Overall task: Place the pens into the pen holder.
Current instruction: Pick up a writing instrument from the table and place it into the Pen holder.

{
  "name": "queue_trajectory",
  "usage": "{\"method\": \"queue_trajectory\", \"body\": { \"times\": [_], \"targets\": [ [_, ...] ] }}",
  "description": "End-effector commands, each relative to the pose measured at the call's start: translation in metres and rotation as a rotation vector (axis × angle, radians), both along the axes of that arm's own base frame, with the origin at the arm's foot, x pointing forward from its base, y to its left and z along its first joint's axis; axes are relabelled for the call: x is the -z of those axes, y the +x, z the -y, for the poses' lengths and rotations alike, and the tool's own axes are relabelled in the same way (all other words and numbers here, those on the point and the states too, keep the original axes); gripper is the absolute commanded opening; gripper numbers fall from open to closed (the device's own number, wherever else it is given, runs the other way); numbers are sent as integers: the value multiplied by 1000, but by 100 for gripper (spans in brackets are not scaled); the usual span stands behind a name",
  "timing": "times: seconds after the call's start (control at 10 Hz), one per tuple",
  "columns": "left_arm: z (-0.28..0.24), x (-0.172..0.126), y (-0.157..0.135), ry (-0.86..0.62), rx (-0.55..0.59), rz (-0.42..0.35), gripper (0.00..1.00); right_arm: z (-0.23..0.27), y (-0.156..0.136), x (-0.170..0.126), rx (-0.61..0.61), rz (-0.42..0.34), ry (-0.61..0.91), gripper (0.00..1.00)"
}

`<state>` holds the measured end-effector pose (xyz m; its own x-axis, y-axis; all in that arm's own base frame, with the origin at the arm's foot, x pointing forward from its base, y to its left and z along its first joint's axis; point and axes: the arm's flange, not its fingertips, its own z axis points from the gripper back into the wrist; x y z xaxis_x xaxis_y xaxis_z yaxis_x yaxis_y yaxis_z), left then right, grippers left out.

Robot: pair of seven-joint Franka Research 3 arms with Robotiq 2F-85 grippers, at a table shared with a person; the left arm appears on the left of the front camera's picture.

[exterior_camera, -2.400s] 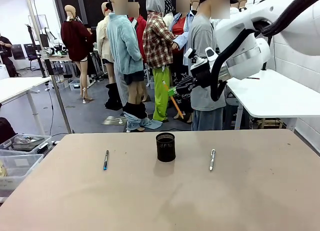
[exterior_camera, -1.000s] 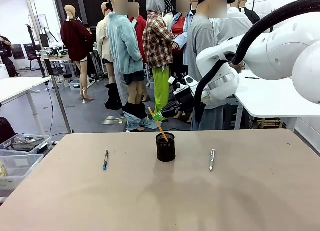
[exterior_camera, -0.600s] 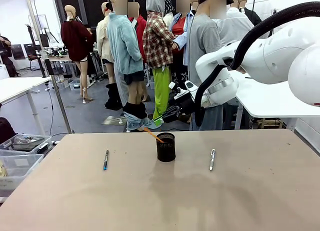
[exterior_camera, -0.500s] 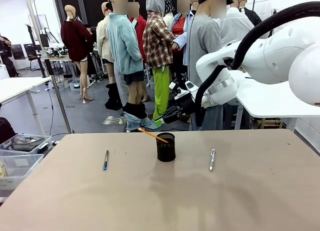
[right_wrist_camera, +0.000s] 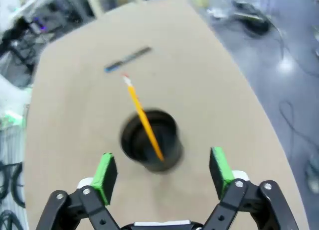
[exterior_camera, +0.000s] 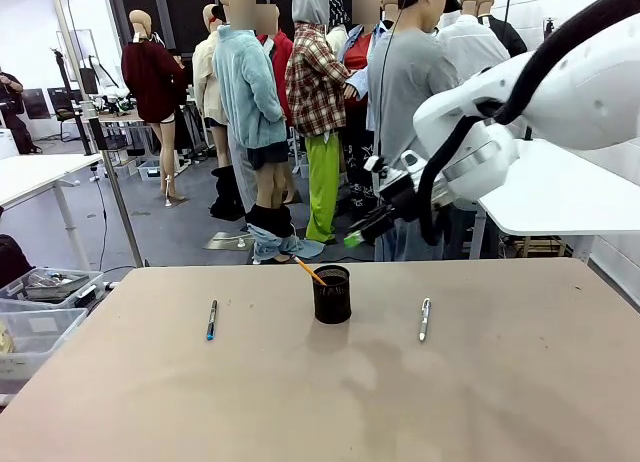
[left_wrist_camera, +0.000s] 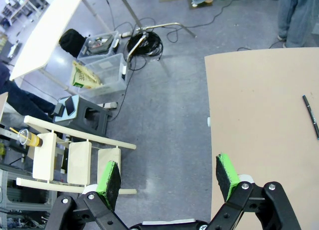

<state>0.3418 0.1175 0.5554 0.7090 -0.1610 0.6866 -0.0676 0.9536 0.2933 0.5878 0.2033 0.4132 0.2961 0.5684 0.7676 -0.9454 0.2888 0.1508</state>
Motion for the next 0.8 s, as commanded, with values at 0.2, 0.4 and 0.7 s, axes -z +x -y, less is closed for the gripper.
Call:
{"method": "queue_trajectory", "body": {
  "times": [0.2,0.4,0.7],
  "targets": [
    [1,0,0,13,-3,-1,100,19,-25,-45,386,-202,-386,99],
    [1,0,0,13,-3,-1,100,22,-13,-47,531,-298,-607,99],
    [1,0,0,13,-3,-1,100,17,5,-47,636,-423,-789,99]
  ]
}}
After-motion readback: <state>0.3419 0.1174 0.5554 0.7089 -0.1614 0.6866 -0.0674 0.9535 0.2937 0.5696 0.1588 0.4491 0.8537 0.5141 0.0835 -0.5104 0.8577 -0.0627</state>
